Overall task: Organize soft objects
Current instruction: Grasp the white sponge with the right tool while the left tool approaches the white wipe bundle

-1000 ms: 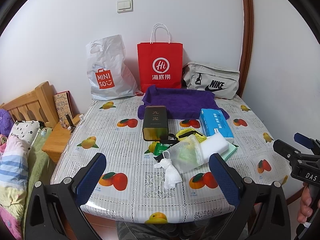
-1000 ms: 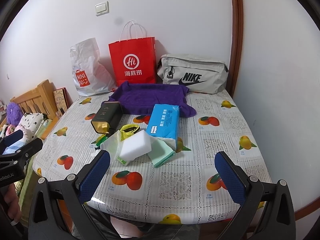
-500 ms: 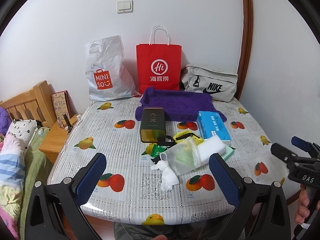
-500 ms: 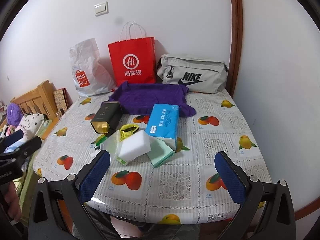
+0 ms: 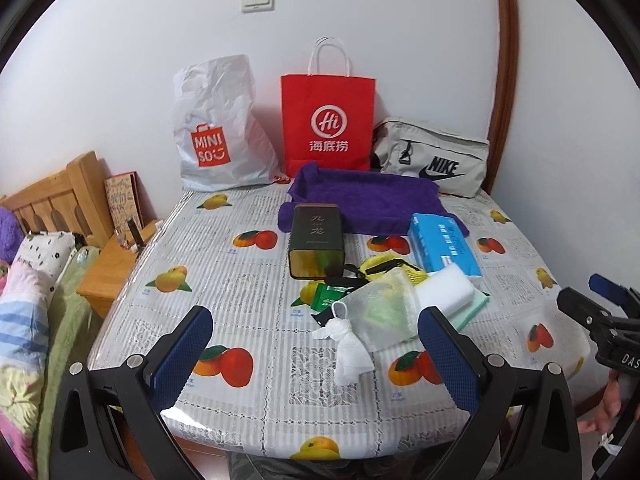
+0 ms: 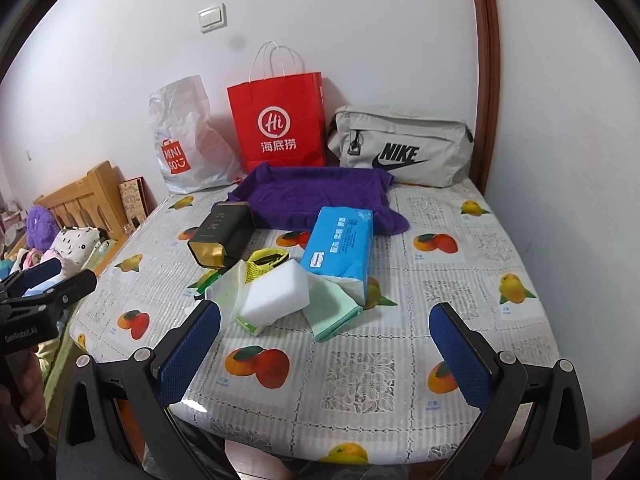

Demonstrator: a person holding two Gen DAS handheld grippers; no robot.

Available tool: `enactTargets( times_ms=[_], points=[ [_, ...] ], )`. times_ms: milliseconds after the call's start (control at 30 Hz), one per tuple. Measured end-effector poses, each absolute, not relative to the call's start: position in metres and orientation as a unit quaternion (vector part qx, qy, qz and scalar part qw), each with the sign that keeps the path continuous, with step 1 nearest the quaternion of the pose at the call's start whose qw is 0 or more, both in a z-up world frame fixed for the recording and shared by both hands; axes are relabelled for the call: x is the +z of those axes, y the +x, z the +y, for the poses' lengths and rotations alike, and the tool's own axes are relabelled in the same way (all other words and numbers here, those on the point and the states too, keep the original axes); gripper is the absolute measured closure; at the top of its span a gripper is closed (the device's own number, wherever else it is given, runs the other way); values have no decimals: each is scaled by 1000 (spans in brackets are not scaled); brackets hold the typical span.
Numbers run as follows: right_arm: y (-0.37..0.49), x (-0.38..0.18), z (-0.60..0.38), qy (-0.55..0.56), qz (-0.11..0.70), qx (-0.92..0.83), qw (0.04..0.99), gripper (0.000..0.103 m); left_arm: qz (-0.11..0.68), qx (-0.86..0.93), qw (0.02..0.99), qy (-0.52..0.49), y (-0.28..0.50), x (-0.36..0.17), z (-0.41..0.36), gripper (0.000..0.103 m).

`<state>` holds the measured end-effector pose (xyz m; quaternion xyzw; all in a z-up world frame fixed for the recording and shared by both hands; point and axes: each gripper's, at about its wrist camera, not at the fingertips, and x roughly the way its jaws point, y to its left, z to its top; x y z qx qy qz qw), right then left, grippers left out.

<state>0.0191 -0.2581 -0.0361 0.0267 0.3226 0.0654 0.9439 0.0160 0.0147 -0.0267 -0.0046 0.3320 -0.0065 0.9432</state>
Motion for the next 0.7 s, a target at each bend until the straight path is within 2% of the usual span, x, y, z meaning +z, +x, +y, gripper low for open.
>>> enactTargets(
  times_ms=[267,467,700],
  points=[
    [53,-76,-256,31,354,74,932,0,374,-17,927,-18,48,-65,20,0],
    [78,-105,-233,-5,379,98,920,0,399,-28,916,-17,63,-94,19,0],
    [110,-118,-213,-14,398,127,908,0,418,-27,908,-30,78,-116,27,0]
  ],
)
